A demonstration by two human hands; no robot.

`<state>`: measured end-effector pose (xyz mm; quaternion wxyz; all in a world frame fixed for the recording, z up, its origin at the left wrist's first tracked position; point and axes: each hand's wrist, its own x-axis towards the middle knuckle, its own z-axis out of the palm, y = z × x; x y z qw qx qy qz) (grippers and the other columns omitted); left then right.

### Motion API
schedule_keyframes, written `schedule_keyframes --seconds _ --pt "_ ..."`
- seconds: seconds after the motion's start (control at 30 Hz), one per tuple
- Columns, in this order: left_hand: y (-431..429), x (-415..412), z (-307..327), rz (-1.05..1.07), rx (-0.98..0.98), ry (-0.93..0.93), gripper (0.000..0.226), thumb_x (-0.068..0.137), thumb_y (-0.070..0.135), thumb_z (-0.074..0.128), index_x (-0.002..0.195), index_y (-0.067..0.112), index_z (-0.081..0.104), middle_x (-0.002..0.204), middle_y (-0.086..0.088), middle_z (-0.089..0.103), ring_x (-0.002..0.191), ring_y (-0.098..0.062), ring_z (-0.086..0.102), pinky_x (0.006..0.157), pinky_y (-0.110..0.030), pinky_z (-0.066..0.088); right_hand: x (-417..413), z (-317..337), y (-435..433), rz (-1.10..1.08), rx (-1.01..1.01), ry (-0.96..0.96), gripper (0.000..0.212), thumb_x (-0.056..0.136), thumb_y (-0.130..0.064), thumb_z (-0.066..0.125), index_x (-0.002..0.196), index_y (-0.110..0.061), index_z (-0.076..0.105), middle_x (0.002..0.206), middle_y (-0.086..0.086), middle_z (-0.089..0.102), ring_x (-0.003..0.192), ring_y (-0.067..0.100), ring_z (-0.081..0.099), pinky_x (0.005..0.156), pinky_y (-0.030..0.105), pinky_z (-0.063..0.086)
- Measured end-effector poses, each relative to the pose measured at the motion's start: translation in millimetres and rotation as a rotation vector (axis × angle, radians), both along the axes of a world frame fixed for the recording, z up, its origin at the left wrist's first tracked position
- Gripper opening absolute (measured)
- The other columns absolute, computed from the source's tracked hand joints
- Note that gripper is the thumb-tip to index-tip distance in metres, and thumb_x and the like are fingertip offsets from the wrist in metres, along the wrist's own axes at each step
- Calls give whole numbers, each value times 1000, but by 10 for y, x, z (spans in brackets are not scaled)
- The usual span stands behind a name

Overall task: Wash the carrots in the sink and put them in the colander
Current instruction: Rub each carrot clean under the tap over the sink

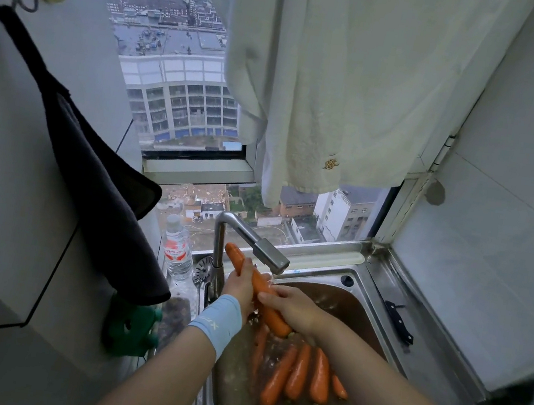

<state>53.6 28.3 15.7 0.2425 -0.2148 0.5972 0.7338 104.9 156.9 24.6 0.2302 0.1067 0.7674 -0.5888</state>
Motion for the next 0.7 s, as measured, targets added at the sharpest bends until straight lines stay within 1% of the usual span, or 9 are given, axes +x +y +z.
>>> schedule_keyframes --seconds 0.1,0.17,0.23,0.33,0.4,0.47,0.53,0.63,0.7 --pt "-9 96 -87 -80 106 -39 40 101 44 52 135 22 55 119 -12 67 111 -33 63 97 -49 54 -54 58 -100 -226 10 -55 51 103 -53 49 108 -7 71 96 17 78 83 31 75 74 38 61" --pt "-24 159 -160 -130 188 -60 36 101 35 55 136 26 54 124 -11 67 116 -34 62 100 -50 52 -104 35 -109 -322 26 -113 53 107 -52 39 106 -8 69 91 19 77 76 32 74 69 39 62" --pt "-65 187 -164 -172 225 -57 38 100 26 58 138 27 51 127 -13 66 113 -33 62 83 -43 57 -107 33 -109 -328 39 -151 54 109 -50 32 111 -7 66 90 19 76 73 28 74 72 41 64" --pt "-95 171 -120 -152 184 -59 40 100 24 59 139 21 48 124 -17 66 99 -34 66 60 -36 56 -59 78 -136 -330 -71 -213 52 110 -46 32 112 -1 60 78 18 73 59 25 69 56 35 58" --pt "-67 158 -76 -119 120 -54 34 100 27 59 132 18 51 117 -18 67 95 -33 66 68 -41 58 -8 112 -140 -334 -196 -241 45 109 -42 40 116 -1 59 78 17 72 59 24 68 55 34 56" --pt "0 138 -90 -78 37 -44 29 101 31 58 126 18 53 109 -16 68 93 -32 67 89 -50 57 44 112 -130 -292 -326 -258 36 106 -33 52 124 -3 59 84 17 70 65 23 67 57 31 55" --pt "60 114 -124 -55 -53 -54 39 101 39 54 133 17 53 110 -14 68 97 -33 68 97 -53 54 84 88 -98 -204 -322 -243 33 101 -23 56 131 -9 57 88 17 68 67 22 65 54 28 52" --pt "96 99 -120 -42 -109 -80 47 100 51 48 135 20 53 114 -13 67 102 -33 66 99 -51 53 108 79 -123 -178 -236 -207 35 102 -34 56 124 -6 61 87 17 70 66 23 65 51 28 51" --pt "63 114 -99 -40 -112 -91 45 100 53 47 128 20 59 109 -13 69 97 -30 67 84 -43 59 93 111 -152 -248 -173 -202 53 102 -52 51 110 -1 66 82 17 71 64 24 66 50 29 53"
